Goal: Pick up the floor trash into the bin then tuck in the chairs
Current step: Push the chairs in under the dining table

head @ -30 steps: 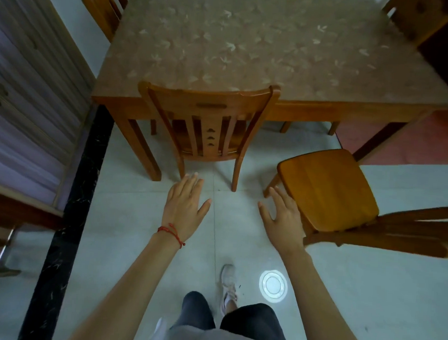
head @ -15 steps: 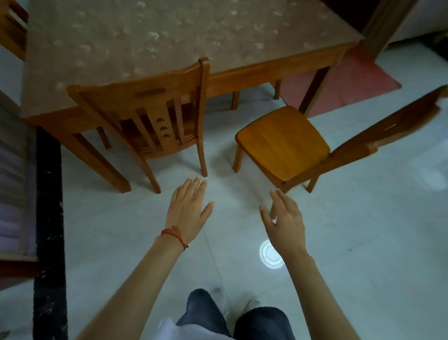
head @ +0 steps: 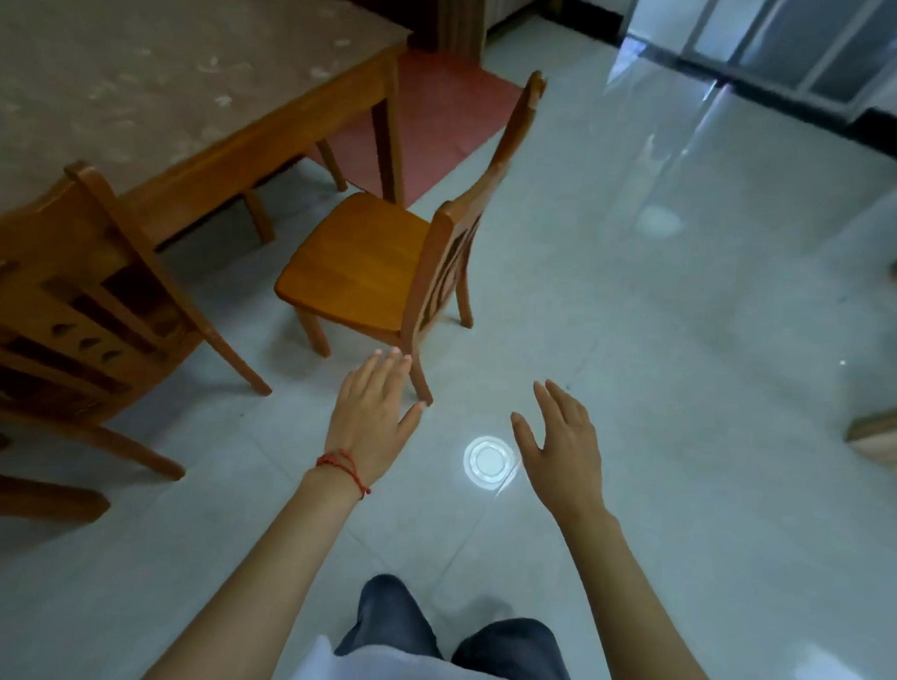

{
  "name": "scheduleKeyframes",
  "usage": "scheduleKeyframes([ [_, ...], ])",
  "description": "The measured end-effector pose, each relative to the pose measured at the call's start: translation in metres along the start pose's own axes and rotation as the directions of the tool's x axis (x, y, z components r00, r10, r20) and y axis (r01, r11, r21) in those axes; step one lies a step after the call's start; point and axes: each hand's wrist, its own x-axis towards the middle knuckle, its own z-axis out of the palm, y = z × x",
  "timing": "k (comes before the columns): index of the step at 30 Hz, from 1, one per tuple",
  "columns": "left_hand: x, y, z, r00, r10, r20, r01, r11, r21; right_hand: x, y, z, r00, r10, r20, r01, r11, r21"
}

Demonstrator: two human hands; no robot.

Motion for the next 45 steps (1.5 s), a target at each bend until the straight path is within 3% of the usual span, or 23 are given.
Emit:
scheduleKeyframes([
  [11,0.046,0.146,0.040,0.936,0.347,0.067,-0.348,0.938,0.003,-0.047,0.127,-0.069,0.938,0.272,-0.214,-0.273,0.962,0.029],
  [21,0.085,0.217,0.071,0.894,0.430,0.126,-0.436,0.900,0.020,-0.037,0.195,-0.100,0.901,0.348,-0.257,-0.351,0.936,0.036],
  [28,0.165,0.248,0.086,0.877,0.465,0.118,-0.472,0.881,0.029,0.034,0.228,-0.114,0.887,0.357,-0.294,-0.363,0.931,0.037],
  [36,0.294,0.272,0.091,0.881,0.452,0.140,-0.463,0.884,0.060,0.160,0.260,-0.138,0.889,0.395,-0.233,-0.394,0.918,0.050],
  [45,0.399,0.302,0.094,0.895,0.423,0.139,-0.433,0.900,0.046,0.267,0.302,-0.171,0.906,0.305,-0.292,-0.339,0.938,-0.073],
])
